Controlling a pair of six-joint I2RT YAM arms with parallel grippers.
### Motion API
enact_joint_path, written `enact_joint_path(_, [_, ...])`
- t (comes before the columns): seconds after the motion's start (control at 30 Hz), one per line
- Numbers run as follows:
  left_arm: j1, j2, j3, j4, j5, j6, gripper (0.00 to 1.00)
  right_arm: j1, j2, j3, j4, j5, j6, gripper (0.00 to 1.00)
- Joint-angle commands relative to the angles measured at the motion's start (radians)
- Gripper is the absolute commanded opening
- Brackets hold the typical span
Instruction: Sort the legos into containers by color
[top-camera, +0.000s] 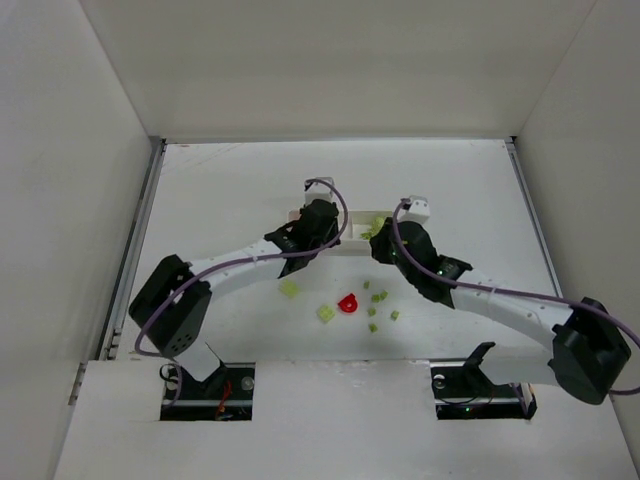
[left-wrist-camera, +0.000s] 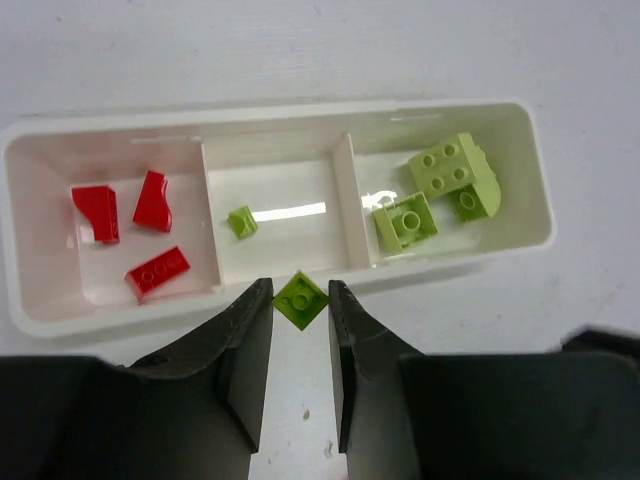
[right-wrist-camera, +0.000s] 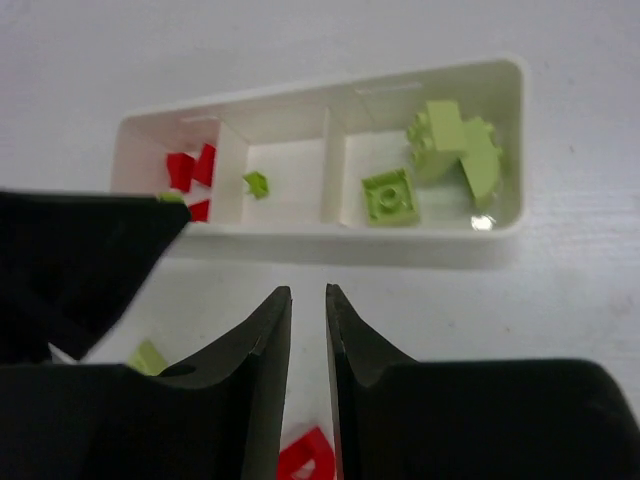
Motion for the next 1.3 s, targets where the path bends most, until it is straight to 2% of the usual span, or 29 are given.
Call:
enact_joint_path(0.0, [0.028, 0.075, 0.094, 0.018, 0.03, 0.04, 0.22, 0.028, -0.073, -0.1, -0.041, 0.063, 0.053, 0.26])
enact_joint_path(0.23, [0.057, 0.216, 0.196, 0.014, 0.033, 0.047, 0.24, 0.095, -0.152, -0.206, -0.147, 0.061, 0.096, 0.33])
enact_joint_path(0.4, [0.067, 0.262, 0.233, 0.001, 0.01, 0.057, 0.39, 0.175, -0.12, -0.204, -0.149, 0.021, 0.119, 0.41])
enact_joint_path(0.5, [0.07, 0.253, 0.234, 0.001, 0.007, 0.052, 0.45, 0.178, -0.063, -0.178, -0.134, 0.014, 0.119, 0.39])
enact_joint_path(0.67, [0.057, 0.163, 0.192, 0.003, -0.001, 0.051, 0.47, 0.174, 0.027, -0.122, -0.134, 0.007, 0.112, 0.36])
enact_joint_path(0.9, [0.024, -0.012, -0.003, 0.079, -0.039, 0.011, 0.46, 0.164, 0.13, -0.059, -0.127, 0.018, 0.133, 0.38])
enact_joint_path(1.07, [0.011, -0.119, -0.092, 0.087, -0.044, -0.002, 0.46, 0.152, 0.192, 0.007, -0.199, 0.027, 0.149, 0.36])
enact_joint_path(1.27, [0.004, -0.27, -0.178, 0.095, -0.047, -0.017, 0.46, 0.14, 0.19, 0.007, -0.219, 0.053, 0.171, 0.34])
